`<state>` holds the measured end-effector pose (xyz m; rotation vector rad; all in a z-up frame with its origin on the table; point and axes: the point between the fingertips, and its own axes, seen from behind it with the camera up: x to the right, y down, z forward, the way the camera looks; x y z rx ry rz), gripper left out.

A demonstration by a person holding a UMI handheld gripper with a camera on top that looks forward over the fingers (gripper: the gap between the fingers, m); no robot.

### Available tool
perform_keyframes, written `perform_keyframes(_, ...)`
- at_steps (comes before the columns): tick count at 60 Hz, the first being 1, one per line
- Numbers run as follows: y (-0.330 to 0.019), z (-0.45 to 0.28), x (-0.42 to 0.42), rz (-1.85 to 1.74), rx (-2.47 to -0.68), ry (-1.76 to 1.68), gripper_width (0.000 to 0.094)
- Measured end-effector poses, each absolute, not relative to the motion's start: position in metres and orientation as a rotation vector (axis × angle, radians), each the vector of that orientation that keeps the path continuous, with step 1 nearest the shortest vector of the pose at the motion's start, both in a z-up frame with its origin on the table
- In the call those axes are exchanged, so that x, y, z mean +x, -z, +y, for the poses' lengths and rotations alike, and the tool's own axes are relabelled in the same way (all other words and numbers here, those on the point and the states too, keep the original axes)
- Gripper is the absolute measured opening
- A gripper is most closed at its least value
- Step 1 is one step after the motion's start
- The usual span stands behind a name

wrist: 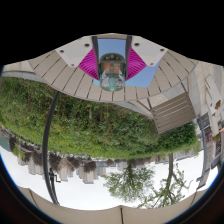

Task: Arrange mouse

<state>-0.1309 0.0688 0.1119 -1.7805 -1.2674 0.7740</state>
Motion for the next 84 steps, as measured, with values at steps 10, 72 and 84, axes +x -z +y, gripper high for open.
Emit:
perform_keyframes(10, -0.034, 0.044, -0.200, -1.317, -1.805, -0.700, 0.0408)
perform_keyframes(72, -0.133, -0.130, 0.189, -1.370, -2.009, -0.435, 0.0854)
perform_keyframes(84, -0.147, -0.136, 0.197, -1.323, -1.983, -0.458, 0.0856)
